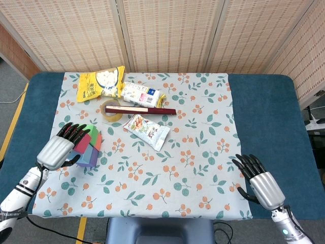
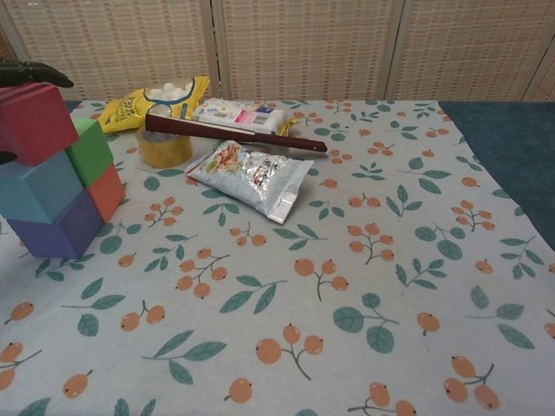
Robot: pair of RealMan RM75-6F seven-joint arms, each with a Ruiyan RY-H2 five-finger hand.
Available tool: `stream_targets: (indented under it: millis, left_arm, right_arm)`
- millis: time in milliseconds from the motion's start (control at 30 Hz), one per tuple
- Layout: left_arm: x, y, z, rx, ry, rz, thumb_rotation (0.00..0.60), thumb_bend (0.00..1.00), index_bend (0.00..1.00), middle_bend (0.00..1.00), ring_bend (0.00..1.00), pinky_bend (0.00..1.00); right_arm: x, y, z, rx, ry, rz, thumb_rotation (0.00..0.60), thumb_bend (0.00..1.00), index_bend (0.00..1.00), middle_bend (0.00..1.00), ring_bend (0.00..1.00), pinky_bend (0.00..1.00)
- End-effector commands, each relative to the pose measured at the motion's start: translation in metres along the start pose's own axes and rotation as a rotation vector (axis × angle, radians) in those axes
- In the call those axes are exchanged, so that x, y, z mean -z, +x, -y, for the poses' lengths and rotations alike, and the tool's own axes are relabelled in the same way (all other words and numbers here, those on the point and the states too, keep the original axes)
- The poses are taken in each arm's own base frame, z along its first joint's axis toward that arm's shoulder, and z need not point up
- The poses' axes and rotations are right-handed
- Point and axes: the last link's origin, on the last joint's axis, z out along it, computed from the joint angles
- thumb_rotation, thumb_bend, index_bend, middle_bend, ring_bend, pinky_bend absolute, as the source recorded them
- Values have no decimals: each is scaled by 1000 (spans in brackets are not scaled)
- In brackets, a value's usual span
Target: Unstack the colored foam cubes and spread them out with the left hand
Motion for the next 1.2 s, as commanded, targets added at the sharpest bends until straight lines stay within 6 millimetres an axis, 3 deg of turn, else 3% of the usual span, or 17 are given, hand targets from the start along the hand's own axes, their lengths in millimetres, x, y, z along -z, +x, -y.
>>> stream_targets:
  millis: [33, 200, 300, 433, 567, 733, 900, 933, 967, 1200]
  left_arm:
    - [-3, 0, 1, -6, 0, 0, 600, 373, 0, 0, 0, 0]
    - [-7, 4, 5, -41, 15, -36, 600, 363, 2, 30, 59, 1]
    - [-8, 3, 7, -39, 28, -41, 600, 359, 93, 180, 189, 21]
    - [-9, 1, 10, -31, 33, -24, 600, 361, 292, 416, 331, 41]
    - [-11, 1, 10, -25, 31, -18, 600, 363, 419, 548, 419, 65]
    - [-12, 5, 7, -17, 19, -50, 600, 385, 495, 626, 486, 102]
    - [-12, 9, 5, -17, 10, -96, 600, 387, 520, 631, 501, 122]
    - [-12, 12, 3, -21, 0, -123, 600, 387, 526, 630, 501, 124]
    - [-16, 19, -13, -19, -53, -181, 600, 387, 526, 630, 501, 122]
    - [-43, 27, -73, -6, -212, -204, 600, 387, 527, 627, 501, 94]
  right_arm:
    - [0, 0, 0, -1, -1, 0, 600, 208, 0, 0, 0, 0]
    - [0, 0, 0, 1, -3, 1, 600, 208, 0, 0, 0, 0]
    - [0, 0, 0, 3, -5, 2, 600, 208, 0, 0, 0, 0]
    - [-1, 0, -1, 5, -8, 6, 600, 208, 0, 0, 0, 0]
    - [-1, 1, 0, 3, -8, 3, 600, 208, 0, 0, 0, 0]
    - [-1, 0, 0, 5, -9, 6, 600, 208, 0, 0, 0, 0]
    - [-1, 0, 0, 4, -8, 7, 600, 208, 0, 0, 0, 0]
    - [-1, 0, 0, 5, -8, 8, 600, 208, 0, 0, 0, 0]
    - [-1, -2, 0, 5, -7, 16, 600, 208, 0, 0, 0, 0]
    - [-2, -1, 0, -27, 1, 28, 600, 208, 0, 0, 0, 0]
